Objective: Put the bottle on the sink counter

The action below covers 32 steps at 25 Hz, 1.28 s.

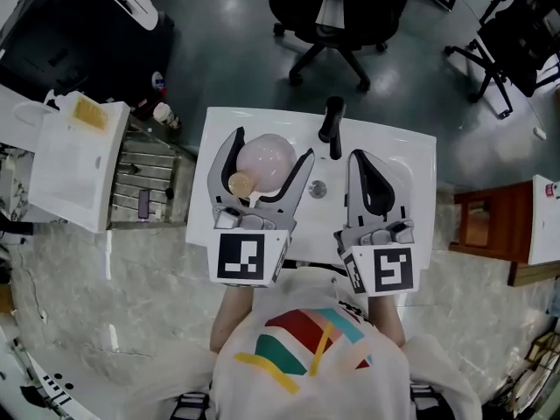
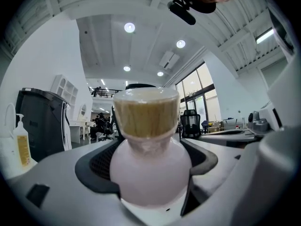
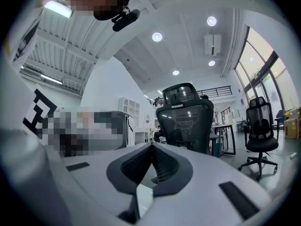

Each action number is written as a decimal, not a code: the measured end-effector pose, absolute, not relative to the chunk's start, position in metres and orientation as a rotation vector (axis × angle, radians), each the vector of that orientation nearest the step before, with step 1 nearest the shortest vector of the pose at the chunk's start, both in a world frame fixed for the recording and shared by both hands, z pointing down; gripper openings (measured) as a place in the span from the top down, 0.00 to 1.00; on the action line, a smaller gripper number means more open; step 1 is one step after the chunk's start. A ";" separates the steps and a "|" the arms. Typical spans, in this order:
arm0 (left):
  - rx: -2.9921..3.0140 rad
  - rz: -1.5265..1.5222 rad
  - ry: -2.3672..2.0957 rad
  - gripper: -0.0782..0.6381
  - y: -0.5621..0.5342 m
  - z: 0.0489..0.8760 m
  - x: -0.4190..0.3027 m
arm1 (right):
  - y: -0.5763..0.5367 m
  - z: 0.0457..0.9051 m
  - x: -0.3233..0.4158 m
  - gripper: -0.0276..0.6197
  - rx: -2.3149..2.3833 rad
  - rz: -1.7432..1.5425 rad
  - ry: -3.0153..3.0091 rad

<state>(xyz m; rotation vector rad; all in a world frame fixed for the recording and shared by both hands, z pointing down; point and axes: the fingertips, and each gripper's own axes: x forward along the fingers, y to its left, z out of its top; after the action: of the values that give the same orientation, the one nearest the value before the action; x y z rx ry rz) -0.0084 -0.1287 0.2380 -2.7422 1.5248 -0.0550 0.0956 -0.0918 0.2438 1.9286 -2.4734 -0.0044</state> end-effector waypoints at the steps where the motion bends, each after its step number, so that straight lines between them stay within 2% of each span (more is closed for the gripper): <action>1: -2.736 -0.052 1.531 0.33 -0.130 0.237 -0.010 | -0.093 0.243 0.093 0.94 1.918 -0.004 -2.483; 20: -2.567 -0.123 1.742 0.34 -0.172 0.252 -0.074 | -0.110 0.264 0.034 0.94 1.655 0.120 -2.541; 32: -2.577 -0.267 1.839 0.33 -0.212 0.301 -0.106 | -0.120 0.293 0.012 0.94 1.557 0.174 -2.492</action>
<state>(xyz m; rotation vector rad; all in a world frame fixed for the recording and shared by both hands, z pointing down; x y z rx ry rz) -0.1062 -0.2120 0.3015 -2.5771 1.8387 -0.2671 0.0120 -0.1203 0.2928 1.5573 -2.4917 0.1736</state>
